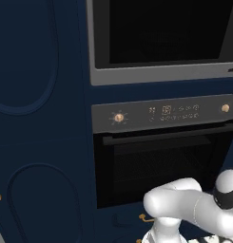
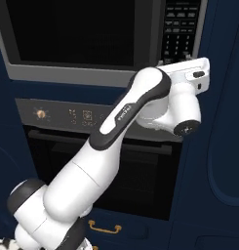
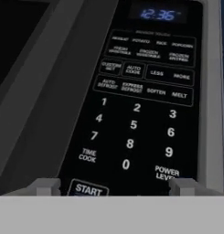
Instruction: Pick the sweet potato from the sink and place it in the bowl. Then pick the bowl and place it in the microwave. Then close the microwave door and press the start button.
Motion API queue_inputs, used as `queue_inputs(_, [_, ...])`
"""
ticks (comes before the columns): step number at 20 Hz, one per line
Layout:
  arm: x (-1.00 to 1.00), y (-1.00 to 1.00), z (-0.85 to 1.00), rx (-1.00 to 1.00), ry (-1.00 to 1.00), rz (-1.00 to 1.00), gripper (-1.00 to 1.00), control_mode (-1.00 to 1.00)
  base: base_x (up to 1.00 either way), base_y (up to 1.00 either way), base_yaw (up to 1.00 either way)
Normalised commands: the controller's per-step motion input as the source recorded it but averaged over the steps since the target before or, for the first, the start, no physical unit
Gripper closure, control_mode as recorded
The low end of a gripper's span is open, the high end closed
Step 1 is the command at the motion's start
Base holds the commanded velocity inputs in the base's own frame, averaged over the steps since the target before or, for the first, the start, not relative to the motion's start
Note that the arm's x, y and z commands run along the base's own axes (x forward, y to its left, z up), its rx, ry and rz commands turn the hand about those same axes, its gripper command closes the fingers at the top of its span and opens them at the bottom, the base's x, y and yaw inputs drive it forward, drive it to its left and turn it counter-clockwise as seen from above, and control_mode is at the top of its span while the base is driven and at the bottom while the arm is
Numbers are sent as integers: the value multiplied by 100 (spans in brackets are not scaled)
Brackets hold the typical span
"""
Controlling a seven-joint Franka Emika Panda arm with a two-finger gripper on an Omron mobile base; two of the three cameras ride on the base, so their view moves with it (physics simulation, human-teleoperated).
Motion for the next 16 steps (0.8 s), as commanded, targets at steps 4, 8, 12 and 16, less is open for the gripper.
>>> queue_inputs(4, [74, -3, -1, 0, 0, -2, -100, -100, 0, 0, 0])
queue_inputs(8, [71, 0, -9, 0, 0, -14, -100, -100, 0, 0, 0])
queue_inputs(12, [62, 0, -31, 0, 2, -14, -100, -100, 0, 0, 0])
queue_inputs(16, [62, 25, -29, 0, 1, -18, -100, -100, 0, 0, 0])
